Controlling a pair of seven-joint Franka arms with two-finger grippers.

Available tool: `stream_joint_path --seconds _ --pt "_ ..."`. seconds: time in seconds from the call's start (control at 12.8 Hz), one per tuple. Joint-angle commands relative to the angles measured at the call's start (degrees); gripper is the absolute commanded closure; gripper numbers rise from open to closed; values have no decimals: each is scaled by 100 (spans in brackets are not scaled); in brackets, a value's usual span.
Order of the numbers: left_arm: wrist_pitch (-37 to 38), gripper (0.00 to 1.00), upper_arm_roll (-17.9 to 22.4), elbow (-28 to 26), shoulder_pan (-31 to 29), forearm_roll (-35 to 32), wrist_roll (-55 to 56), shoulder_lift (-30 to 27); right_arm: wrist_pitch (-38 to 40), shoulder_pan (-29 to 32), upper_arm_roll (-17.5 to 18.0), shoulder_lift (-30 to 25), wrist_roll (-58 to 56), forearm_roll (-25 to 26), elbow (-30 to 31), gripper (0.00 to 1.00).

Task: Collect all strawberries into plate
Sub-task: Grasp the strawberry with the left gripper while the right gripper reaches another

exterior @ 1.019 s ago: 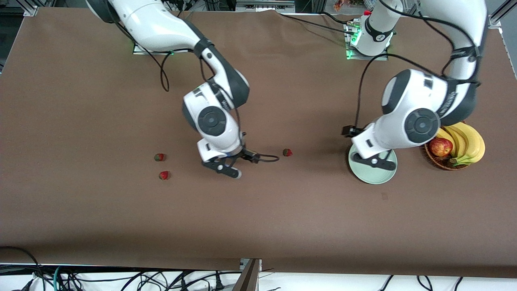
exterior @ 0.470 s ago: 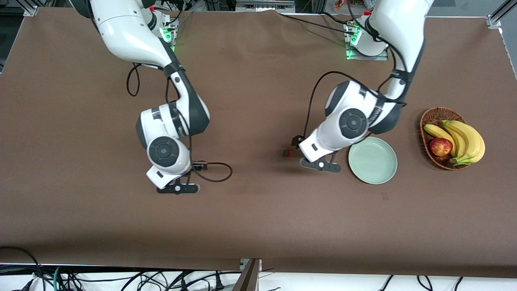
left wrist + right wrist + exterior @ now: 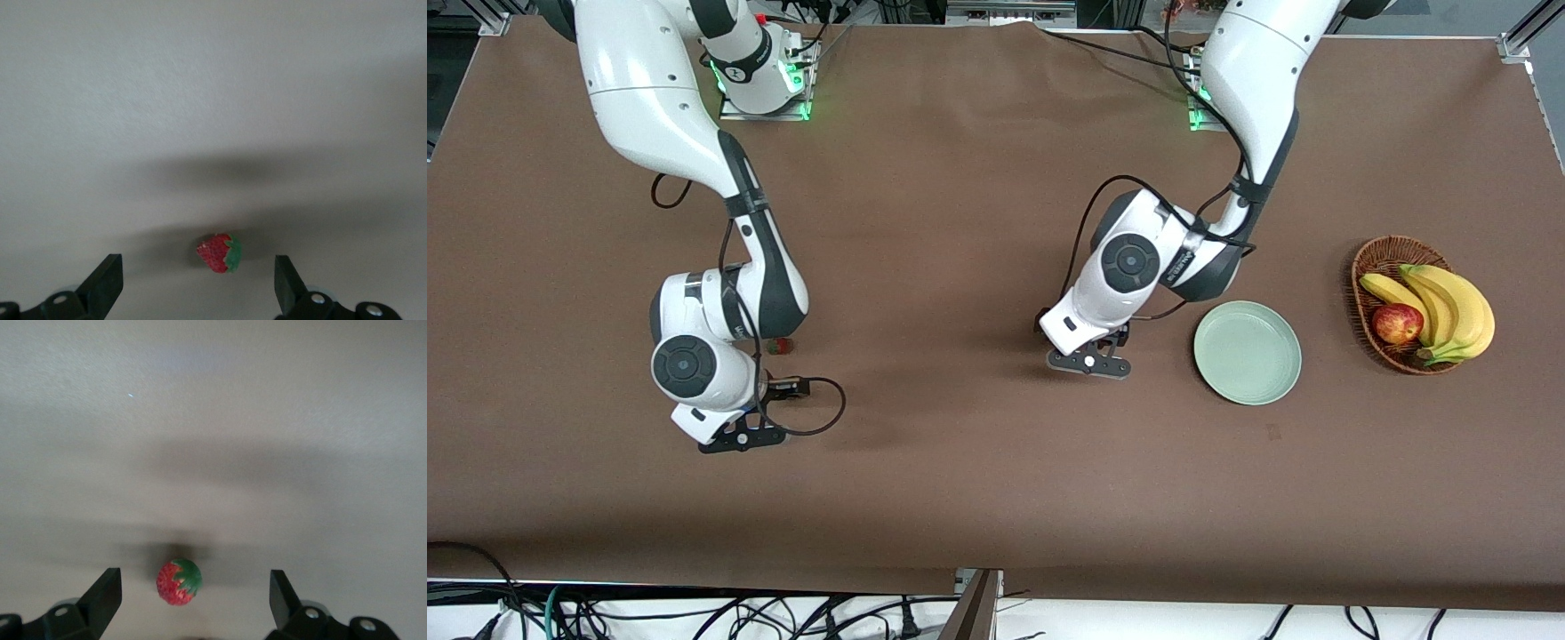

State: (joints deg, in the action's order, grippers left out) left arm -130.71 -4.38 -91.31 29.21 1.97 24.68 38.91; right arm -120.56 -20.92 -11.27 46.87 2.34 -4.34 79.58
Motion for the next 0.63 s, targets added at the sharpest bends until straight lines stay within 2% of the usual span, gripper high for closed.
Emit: stream_joint_path --seconds 0.0,0.24,0.47,0.55 --pt "-51 0 95 122 234 -372 440 178 -73 35 90 -161 -85 -242 181 6" --pt "-480 0 104 43 270 -539 766 344 -125 35 90 -117 -102 -548 347 10" --pt "-648 0 104 34 279 -688 767 512 -336 27 90 -108 -260 -603 567 20" --pt "-648 22 95 34 287 -724 767 530 -415 18 90 -108 -278 -603 637 26"
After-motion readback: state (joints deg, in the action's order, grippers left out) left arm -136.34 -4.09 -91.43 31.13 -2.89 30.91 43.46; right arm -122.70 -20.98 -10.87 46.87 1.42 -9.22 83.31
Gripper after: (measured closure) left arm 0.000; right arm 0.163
